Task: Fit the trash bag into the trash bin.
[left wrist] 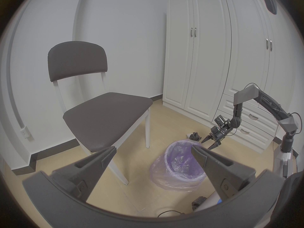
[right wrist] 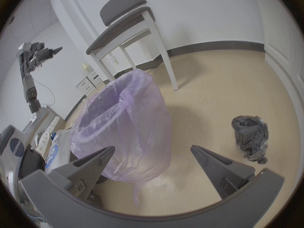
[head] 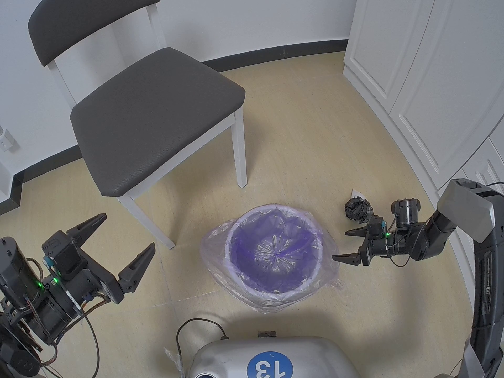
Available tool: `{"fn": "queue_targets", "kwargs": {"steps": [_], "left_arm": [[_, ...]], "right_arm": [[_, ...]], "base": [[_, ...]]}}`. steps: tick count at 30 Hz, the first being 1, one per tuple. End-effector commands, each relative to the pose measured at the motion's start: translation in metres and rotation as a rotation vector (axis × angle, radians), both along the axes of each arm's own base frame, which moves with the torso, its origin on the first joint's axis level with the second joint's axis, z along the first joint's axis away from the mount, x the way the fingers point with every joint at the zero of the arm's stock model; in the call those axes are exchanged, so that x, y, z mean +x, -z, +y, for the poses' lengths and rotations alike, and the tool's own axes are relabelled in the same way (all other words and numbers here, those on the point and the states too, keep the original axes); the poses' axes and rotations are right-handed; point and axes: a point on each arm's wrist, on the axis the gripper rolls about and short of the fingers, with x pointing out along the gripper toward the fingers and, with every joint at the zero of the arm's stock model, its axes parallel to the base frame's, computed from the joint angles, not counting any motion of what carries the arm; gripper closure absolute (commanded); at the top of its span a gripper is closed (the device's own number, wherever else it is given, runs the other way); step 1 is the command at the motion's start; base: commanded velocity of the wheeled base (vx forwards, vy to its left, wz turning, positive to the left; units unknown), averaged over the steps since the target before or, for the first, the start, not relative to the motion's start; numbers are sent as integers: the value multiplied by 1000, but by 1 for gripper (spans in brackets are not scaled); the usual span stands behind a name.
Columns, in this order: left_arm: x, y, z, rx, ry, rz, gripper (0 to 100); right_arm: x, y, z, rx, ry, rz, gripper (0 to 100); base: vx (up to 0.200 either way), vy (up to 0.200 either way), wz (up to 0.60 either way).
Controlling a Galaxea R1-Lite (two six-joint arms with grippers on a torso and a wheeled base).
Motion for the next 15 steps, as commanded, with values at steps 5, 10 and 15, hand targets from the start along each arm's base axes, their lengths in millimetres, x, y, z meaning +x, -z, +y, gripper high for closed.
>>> {"fn": "queue_targets", "kwargs": {"steps": [5,10,15], "left_arm": [[0,3,0,6,11,14,0],[0,4,-1,8,20,19,0],[-1,4,0,7,23,17,0]], "right_arm": [[3,21,8,119,-74,90,0],[5,25,8,150,-97,87,100],[6,27,8,151,-97,88,100]], "base": [[0,0,0],[0,0,0],[0,0,0]]}}
